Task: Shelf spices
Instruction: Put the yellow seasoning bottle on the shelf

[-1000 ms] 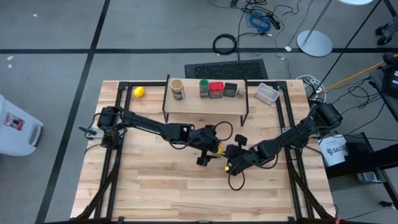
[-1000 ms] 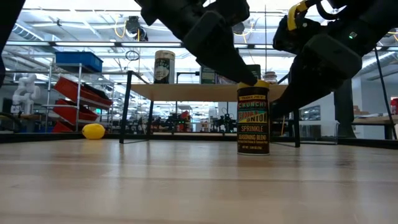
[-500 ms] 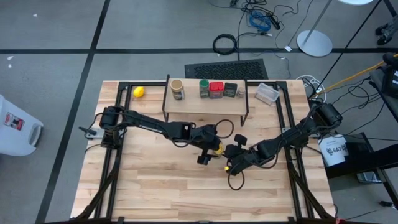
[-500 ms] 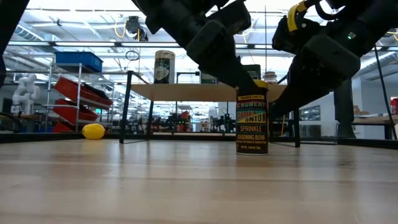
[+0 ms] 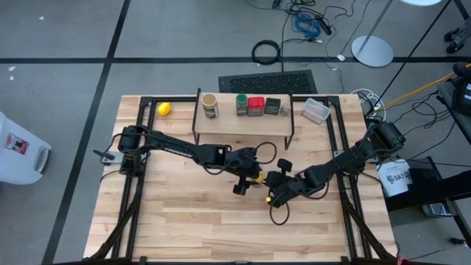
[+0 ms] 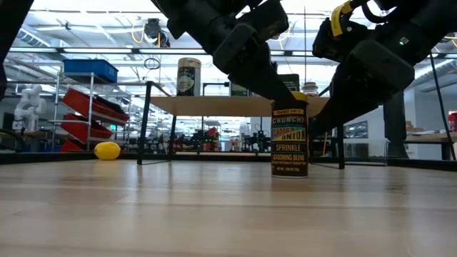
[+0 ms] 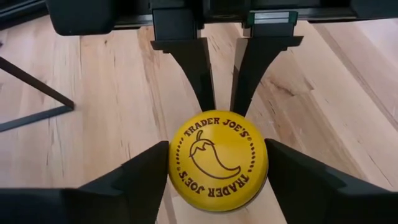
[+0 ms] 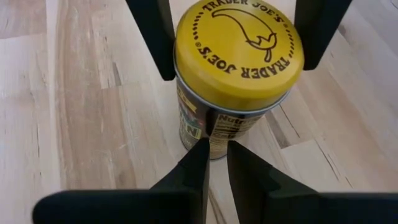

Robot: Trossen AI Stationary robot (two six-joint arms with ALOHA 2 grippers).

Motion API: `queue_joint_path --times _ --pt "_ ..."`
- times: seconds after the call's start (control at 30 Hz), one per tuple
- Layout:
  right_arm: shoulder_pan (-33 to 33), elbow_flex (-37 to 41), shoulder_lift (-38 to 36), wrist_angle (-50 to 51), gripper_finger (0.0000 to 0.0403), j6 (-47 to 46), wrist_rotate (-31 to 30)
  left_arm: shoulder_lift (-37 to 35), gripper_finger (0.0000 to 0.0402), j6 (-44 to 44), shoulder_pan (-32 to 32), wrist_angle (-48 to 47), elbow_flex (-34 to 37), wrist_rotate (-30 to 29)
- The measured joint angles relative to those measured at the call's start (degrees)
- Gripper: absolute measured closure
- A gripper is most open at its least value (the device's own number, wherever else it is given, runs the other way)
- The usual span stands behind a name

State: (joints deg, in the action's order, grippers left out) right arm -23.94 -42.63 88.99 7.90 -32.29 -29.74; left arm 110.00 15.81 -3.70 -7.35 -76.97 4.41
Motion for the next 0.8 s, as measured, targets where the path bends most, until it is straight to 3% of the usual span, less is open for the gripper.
queue_joint_path --times 0.8 --pt "-0.15 0.00 -0.49 -0.03 0.0361 -0.03 1.78 0.35 0.0167 1.15 0.00 1.02 -0.02 0.76"
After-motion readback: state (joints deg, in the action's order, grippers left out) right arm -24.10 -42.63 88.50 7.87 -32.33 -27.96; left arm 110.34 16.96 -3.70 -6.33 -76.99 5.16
